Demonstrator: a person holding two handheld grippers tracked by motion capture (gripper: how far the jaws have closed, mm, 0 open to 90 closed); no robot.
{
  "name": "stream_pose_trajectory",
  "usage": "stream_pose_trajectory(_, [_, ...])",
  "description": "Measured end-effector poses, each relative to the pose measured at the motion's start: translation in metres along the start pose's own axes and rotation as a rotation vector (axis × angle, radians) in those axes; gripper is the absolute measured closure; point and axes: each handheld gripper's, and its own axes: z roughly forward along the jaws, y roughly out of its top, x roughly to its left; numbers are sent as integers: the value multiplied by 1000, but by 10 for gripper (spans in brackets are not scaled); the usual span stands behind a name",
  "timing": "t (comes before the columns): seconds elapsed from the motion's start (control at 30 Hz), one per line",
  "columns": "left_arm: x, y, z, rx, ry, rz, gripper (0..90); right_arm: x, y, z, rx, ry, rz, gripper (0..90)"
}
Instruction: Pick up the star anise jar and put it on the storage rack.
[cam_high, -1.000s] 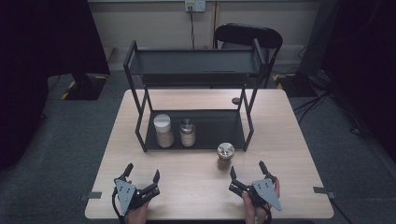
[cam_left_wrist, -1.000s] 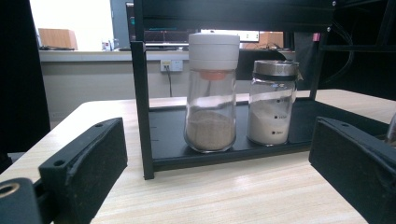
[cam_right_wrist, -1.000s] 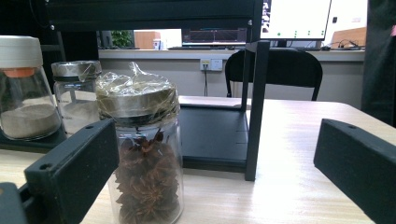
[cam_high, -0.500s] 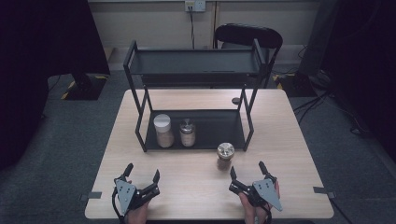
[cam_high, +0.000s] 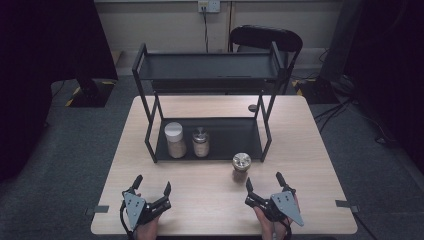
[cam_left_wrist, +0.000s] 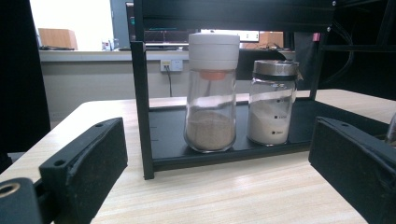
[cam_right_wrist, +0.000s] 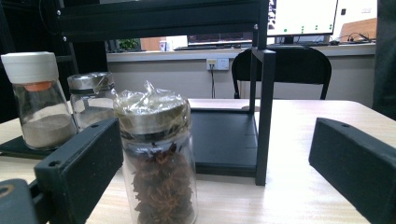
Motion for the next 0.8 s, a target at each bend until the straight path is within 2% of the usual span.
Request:
stream_pose_trajectory(0.37, [0, 0, 0, 0, 0, 0, 36, -1, 11, 2, 7, 27, 7, 21])
stream_pose_trajectory(0.8, [0, 0, 0, 0, -1, 0, 36, 1, 20, 8, 8, 55, -18, 19])
